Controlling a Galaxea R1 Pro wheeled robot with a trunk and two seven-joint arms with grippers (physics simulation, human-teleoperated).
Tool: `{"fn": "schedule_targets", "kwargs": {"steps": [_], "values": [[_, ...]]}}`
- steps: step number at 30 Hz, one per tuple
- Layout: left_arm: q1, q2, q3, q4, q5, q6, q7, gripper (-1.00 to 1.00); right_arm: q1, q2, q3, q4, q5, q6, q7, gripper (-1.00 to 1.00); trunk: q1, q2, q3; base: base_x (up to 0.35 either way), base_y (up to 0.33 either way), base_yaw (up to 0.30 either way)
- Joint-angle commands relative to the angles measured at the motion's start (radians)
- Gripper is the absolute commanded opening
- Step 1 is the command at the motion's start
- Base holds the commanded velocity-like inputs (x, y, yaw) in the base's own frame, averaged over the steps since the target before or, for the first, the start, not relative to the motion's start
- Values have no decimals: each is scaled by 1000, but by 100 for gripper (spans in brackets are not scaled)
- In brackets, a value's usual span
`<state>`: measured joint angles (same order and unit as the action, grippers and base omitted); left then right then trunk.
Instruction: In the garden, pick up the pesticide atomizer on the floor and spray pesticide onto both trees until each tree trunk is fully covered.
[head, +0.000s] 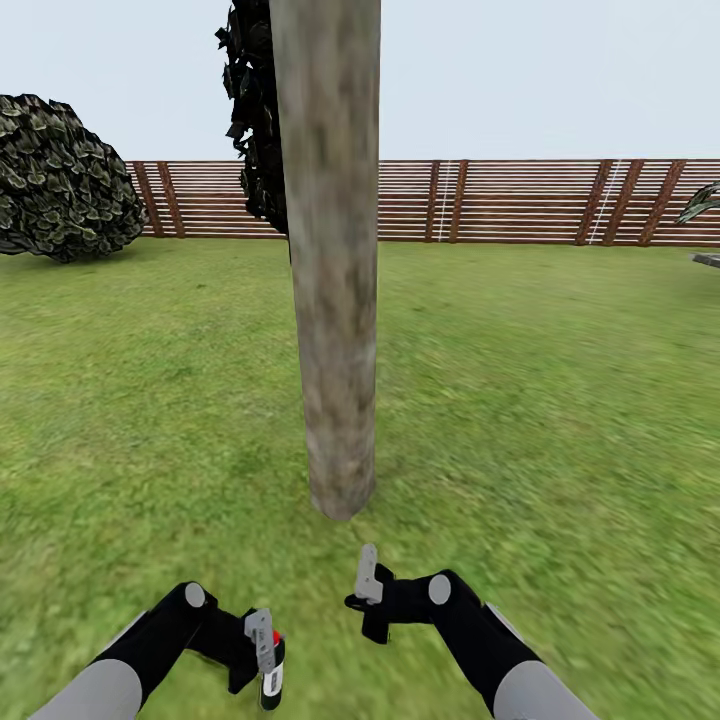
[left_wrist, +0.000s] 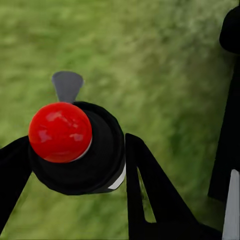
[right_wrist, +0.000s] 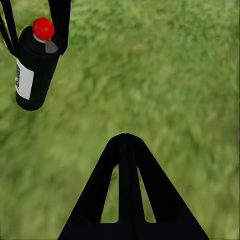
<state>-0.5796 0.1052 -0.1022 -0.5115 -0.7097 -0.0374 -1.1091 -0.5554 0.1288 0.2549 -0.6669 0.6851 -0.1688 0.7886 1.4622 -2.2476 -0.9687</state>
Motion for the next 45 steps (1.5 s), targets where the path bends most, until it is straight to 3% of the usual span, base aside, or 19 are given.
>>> {"fn": "schedule_targets", "kwargs": {"steps": [1,8,13,27,45], "values": [[-2,-5,-9,-7,-9,-10,5,-100,-1,6,-1,-1,10,-6,2,-100,0,0,-1,0,0,0],[-14,0,-20,-47,-41,-37,-20,-100,-1,46,-1,-3,7,-6,5,-100,0,0,-1,0,0,0],[-15,-7,-20,-61,-42,-52,-28,-100,-1,46,0,-5,7,-6,6,-100,0,0,-1,0,0,0],[-17,-70,-20,-62,-42,-56,-25,-100,-1,46,0,-6,7,-6,6,-100,0,0,-1,0,0,0],[-32,-98,-19,-64,-35,-55,-22,-100,-1,46,0,-9,7,-6,6,-100,0,0,-1,0,0,0]]}}
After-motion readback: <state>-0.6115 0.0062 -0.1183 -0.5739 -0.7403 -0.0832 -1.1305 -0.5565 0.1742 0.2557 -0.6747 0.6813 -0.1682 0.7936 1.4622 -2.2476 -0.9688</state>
